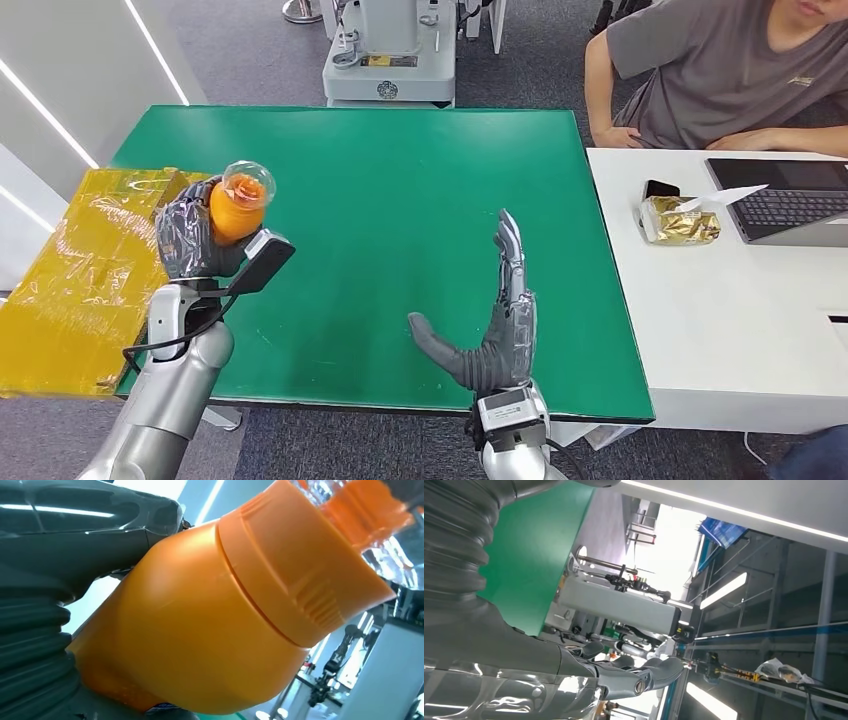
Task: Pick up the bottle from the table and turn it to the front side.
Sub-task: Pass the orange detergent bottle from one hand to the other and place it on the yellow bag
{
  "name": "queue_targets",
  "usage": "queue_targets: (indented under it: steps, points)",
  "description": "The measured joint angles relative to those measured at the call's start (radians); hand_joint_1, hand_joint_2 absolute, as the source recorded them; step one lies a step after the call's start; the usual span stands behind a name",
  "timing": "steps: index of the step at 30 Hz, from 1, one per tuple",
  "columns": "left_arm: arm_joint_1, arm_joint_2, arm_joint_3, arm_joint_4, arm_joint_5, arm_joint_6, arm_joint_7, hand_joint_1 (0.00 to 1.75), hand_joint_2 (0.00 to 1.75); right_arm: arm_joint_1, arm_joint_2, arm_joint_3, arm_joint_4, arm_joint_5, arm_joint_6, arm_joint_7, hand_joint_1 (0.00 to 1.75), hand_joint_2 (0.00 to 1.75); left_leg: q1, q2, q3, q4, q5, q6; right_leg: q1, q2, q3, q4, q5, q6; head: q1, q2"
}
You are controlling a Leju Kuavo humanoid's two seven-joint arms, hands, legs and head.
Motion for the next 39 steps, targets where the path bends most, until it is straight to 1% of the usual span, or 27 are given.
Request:
queue_targets:
  steps: [3,5,13,19,27,32,36,39]
  points:
    - [-0.034,0.014,-0.017,0.063,-0.091,-0.009,0.037,1.75,1.75,0.0,0.0,0.004,-0.005,-0.001,0.007,0.0,0.0,1.75,0.0,0.0,0.0,0.0,0.0,0.0,0.0,0.0,0.0,0.0,0.0,0.0,0.0,0.0]
    - [-0.053,0.019,-0.026,0.106,-0.116,-0.026,0.05,1.75,1.75,0.0,0.0,0.006,-0.006,-0.002,0.011,0.0,0.0,1.75,0.0,0.0,0.0,0.0,0.0,0.0,0.0,0.0,0.0,0.0,0.0,0.0,0.0,0.0]
    - [-0.088,0.048,-0.036,0.271,-0.177,-0.044,0.043,1.75,1.75,0.01,-0.002,0.01,-0.014,-0.04,0.048,-0.02,0.0,1.75,0.0,0.001,0.0,0.0,0.0,0.0,0.0,0.001,-0.001,0.001,0.0,0.0,0.0,0.0]
    - [-0.112,0.08,-0.071,0.38,-0.267,-0.054,0.063,1.75,1.75,0.02,-0.008,0.015,-0.034,-0.051,0.057,-0.018,0.0,1.75,0.0,0.001,0.0,0.0,0.0,0.0,0.0,0.002,-0.001,0.001,0.0,0.0,0.0,0.0]
    - [-0.127,0.133,-0.123,0.45,-0.401,-0.022,0.103,1.75,1.75,0.028,-0.018,0.016,-0.056,-0.051,0.083,-0.013,0.0,1.75,0.0,0.002,0.0,0.0,0.0,0.0,0.0,0.002,-0.001,0.001,0.0,-0.001,0.0,0.0]
    - [-0.137,0.17,-0.161,0.477,-0.484,0.001,0.107,1.75,1.75,0.028,-0.026,0.017,-0.065,-0.058,0.094,-0.014,0.0,1.75,0.0,0.002,0.0,0.0,0.0,0.0,0.0,0.002,-0.001,0.001,0.0,-0.001,0.0,0.0]
    - [-0.147,0.191,-0.195,0.49,-0.497,0.019,0.104,1.75,1.75,0.029,-0.032,0.018,-0.072,-0.061,0.097,-0.015,0.0,1.75,0.0,0.002,0.0,0.0,0.0,0.0,0.0,0.002,-0.001,0.001,0.0,-0.001,0.0,0.0]
    - [-0.154,0.2,-0.218,0.502,-0.497,0.009,0.104,1.75,1.75,0.03,-0.036,0.019,-0.077,-0.064,0.098,-0.015,0.0,1.75,0.0,0.002,0.0,0.0,0.0,0.0,0.0,0.002,-0.001,0.001,0.0,-0.001,0.0,0.0]
